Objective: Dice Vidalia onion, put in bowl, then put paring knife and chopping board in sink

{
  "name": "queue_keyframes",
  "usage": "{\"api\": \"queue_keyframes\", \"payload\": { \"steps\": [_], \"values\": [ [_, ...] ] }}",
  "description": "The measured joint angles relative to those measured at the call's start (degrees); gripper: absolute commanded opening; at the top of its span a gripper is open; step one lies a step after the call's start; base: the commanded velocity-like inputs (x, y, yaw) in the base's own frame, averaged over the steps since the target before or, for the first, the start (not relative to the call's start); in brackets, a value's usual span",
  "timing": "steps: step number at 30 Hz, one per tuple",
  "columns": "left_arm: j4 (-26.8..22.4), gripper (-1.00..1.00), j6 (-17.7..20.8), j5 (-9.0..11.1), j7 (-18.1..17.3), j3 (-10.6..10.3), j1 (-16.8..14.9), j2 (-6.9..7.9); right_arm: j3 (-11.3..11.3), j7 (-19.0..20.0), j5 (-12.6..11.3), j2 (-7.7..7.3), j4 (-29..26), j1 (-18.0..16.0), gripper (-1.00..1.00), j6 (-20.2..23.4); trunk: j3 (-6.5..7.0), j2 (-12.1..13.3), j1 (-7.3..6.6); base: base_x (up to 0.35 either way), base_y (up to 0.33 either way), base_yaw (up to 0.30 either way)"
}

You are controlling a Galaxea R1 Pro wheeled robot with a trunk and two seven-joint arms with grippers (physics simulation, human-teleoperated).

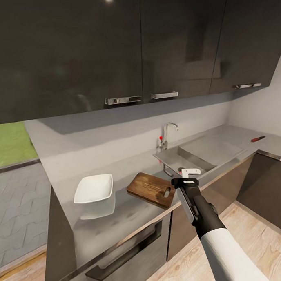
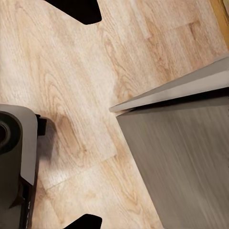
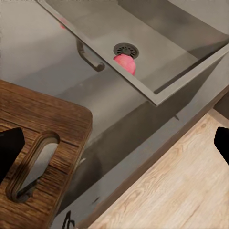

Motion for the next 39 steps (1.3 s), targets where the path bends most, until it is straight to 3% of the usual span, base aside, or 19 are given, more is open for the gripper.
{"api": "queue_keyframes", "payload": {
  "steps": [16,39],
  "values": [
    [0.0,1.00,0.0,0.0,0.0,0.0,0.0,0.02,0.0,0.0,0.0,0.05,0.0,0.0,1.00,0.0,-0.09,0.0,0.00,0.001,0.000,0.000],
    [0.0,1.00,0.0,0.0,0.0,0.0,0.0,-0.01,0.0,0.0,0.0,0.06,0.0,0.0,1.00,0.0,-1.48,0.0,0.00,0.000,0.000,0.000]
  ]
}}
